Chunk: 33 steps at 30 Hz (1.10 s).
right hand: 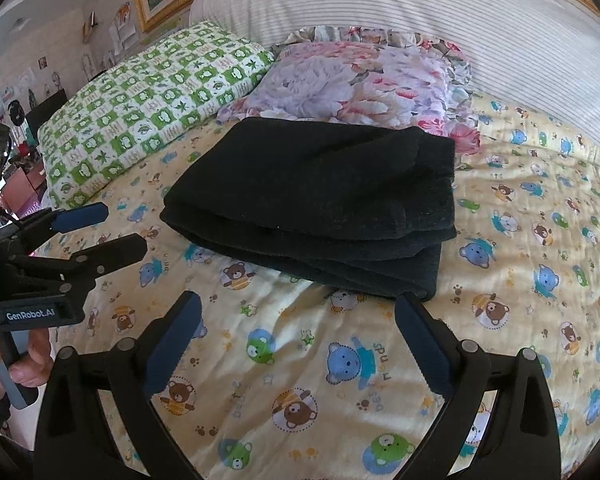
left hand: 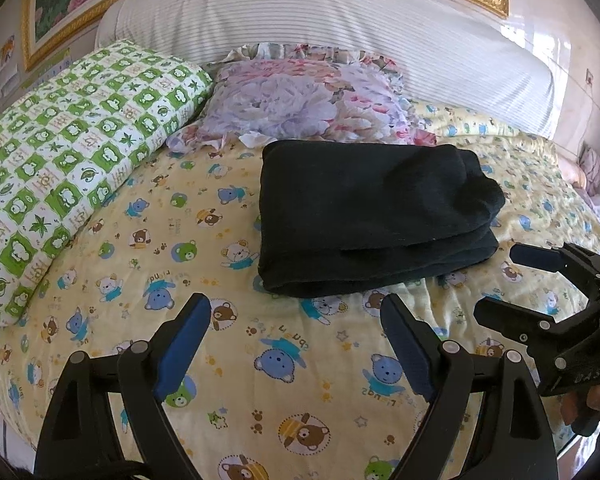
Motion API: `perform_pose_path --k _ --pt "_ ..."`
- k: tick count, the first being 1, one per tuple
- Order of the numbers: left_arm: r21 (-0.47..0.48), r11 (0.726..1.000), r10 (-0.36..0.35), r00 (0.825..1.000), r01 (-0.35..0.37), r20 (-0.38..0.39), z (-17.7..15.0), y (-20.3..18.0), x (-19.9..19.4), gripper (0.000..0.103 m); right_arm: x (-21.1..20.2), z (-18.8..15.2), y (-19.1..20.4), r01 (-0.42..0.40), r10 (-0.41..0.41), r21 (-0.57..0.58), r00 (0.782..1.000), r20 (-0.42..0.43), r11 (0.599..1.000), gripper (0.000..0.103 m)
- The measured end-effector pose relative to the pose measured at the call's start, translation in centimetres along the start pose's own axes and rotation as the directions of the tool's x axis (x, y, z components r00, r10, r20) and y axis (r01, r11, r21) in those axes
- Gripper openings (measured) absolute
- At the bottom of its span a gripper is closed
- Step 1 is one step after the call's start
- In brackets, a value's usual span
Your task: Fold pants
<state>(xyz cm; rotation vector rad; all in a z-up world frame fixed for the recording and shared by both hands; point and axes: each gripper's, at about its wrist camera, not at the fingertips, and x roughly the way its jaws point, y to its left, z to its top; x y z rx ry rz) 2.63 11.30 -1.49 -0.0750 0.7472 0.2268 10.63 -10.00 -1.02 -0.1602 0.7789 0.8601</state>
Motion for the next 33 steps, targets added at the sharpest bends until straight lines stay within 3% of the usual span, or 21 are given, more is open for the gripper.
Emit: perform_pose_path --k 14,33 --pt "-0.013 1.000 0.004 0.999 -0.005 -0.035 0.6 0.4 2.7 0.087 1.3 0.5 -0.3 0.007 -0.007 -0.011 1.000 -0.008 1.000 0.098" --pt "-0.019 1.000 0.012 1.000 -0.013 -0.021 1.4 0.4 4.4 0.087 1.1 1.4 -0.5 -0.004 0.004 -0.008 1.000 0.028 1.000 0.098"
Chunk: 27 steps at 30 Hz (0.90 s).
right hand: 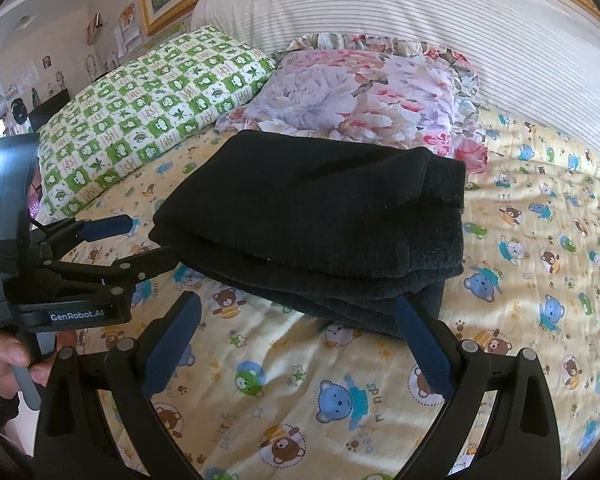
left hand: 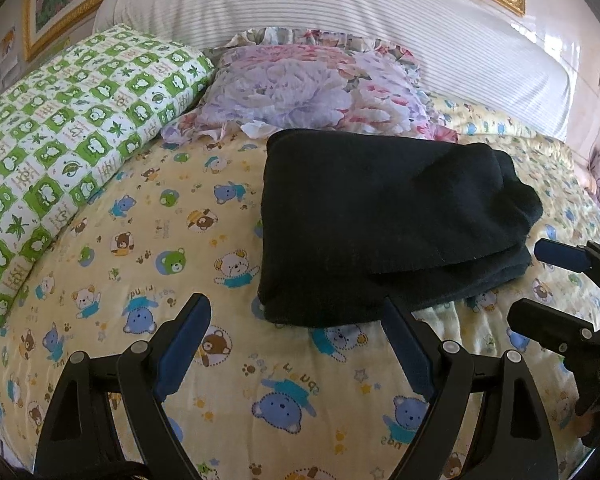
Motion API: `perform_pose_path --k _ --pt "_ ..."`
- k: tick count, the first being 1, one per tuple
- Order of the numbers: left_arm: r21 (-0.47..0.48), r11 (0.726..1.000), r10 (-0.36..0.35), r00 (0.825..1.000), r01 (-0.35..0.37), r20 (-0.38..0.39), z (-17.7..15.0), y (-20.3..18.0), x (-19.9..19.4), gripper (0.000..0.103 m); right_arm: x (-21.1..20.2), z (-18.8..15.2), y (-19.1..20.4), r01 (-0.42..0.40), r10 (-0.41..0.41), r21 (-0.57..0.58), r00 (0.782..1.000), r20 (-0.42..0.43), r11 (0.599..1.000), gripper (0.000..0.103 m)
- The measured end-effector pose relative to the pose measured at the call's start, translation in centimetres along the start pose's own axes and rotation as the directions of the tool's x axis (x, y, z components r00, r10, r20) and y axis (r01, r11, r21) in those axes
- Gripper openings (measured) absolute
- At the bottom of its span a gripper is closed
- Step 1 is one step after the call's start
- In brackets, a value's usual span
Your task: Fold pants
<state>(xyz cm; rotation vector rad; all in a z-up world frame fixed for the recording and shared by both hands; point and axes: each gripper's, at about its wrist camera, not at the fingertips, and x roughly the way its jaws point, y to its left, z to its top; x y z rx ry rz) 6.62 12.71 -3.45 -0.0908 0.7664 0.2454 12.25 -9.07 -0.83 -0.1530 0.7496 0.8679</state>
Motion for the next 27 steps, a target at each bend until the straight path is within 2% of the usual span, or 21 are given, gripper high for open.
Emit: perform_pose_path --k 27 --pt "0.004 1.000 -0.008 1.000 0.009 -0.023 0.45 -0.09 0.77 0.087 0.83 -0.05 -0.94 -0.014 0.014 0.025 1.000 -0.011 1.000 0.098"
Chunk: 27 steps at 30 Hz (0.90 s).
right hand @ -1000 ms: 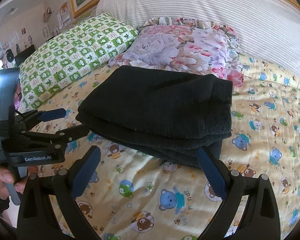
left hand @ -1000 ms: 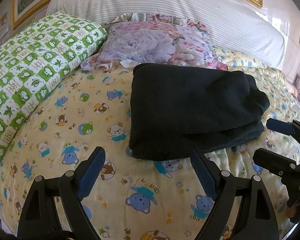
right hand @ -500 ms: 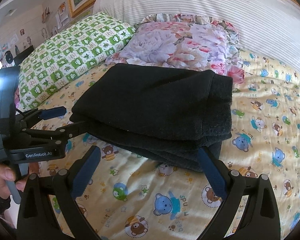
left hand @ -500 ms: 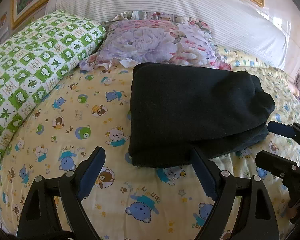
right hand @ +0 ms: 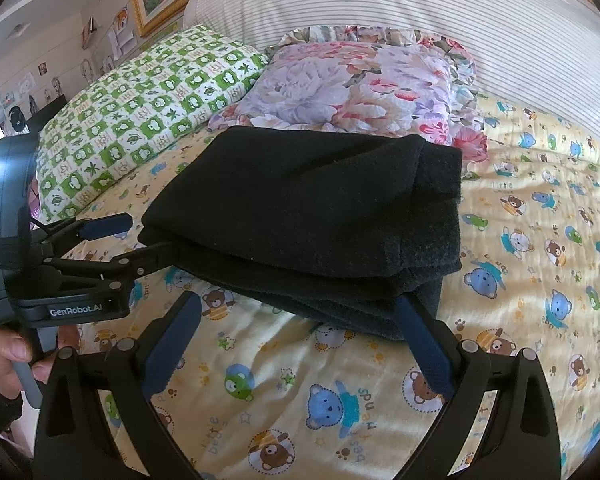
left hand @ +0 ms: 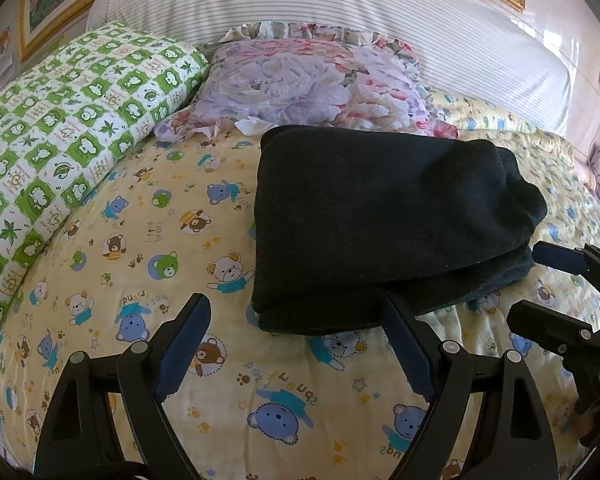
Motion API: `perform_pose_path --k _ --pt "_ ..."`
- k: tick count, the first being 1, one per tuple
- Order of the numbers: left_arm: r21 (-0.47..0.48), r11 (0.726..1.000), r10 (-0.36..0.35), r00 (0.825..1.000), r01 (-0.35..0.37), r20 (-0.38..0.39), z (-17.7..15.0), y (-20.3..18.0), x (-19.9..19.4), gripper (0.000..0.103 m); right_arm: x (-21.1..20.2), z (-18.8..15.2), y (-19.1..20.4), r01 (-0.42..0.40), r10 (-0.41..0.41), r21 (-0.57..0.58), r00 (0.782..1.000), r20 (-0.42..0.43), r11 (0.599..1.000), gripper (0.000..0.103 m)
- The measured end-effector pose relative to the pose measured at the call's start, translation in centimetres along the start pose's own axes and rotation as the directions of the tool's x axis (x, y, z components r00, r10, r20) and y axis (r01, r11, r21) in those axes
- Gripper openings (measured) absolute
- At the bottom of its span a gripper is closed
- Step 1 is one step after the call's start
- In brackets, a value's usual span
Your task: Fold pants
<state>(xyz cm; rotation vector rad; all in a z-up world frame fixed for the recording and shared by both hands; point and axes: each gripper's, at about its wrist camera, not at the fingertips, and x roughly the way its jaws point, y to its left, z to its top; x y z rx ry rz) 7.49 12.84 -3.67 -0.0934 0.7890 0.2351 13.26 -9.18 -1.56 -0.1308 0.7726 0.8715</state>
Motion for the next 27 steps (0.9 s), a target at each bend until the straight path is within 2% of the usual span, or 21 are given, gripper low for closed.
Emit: perform_pose_path --k 27 --pt "0.011 1.000 -0.008 1.000 0.009 -0.012 -0.09 -0.30 -0.03 0.087 -0.15 0.08 -0.45 -0.001 0.001 0.016 1.000 0.001 1.000 0.098"
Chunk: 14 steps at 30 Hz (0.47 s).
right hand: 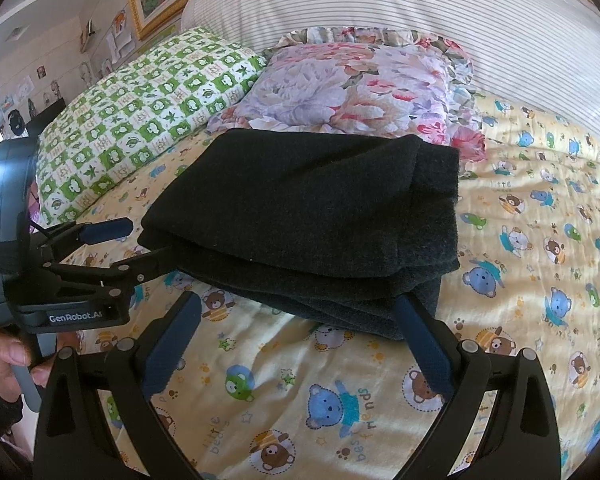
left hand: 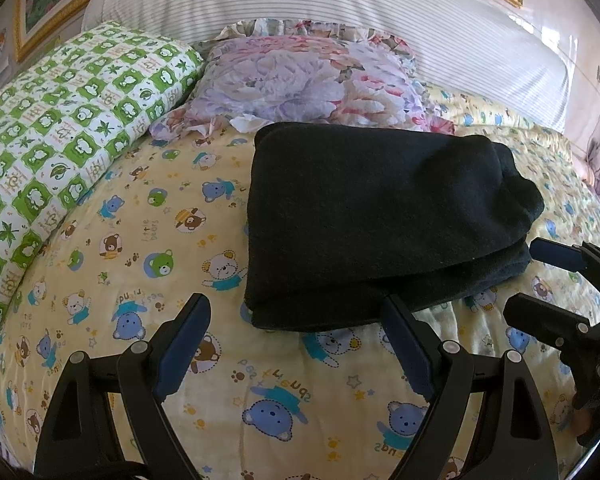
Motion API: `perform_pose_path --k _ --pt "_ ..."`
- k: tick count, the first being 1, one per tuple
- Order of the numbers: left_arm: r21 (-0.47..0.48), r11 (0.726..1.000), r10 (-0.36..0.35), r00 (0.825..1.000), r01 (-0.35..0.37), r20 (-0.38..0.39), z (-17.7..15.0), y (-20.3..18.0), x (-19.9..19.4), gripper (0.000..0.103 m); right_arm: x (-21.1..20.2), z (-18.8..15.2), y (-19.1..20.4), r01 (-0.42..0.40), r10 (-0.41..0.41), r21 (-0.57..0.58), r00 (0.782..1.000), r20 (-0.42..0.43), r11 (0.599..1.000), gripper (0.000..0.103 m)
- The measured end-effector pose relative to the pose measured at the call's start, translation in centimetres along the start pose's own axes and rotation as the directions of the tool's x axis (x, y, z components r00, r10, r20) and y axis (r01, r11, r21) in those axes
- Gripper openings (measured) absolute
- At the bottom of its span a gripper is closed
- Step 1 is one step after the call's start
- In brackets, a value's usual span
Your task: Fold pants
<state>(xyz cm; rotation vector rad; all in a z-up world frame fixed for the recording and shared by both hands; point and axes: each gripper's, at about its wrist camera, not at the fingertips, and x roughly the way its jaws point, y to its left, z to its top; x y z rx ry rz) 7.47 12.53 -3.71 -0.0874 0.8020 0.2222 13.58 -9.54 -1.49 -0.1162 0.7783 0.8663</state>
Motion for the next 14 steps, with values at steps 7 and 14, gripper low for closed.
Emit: perform_pose_path --k 7,14 --pt "0.006 1.000 -0.005 1.000 0.005 -0.001 0.11 -0.19 -0.09 0.087 -0.55 0.11 0.12 0.007 -0.007 0.002 1.000 0.011 1.000 0.098" --pt "0.032 0.999 0.007 1.000 -0.007 0.001 0.55 -0.69 -0.03 0.088 -0.54 0.09 -0.14 0.006 -0.006 0.026 1.000 0.010 1.000 0.098"
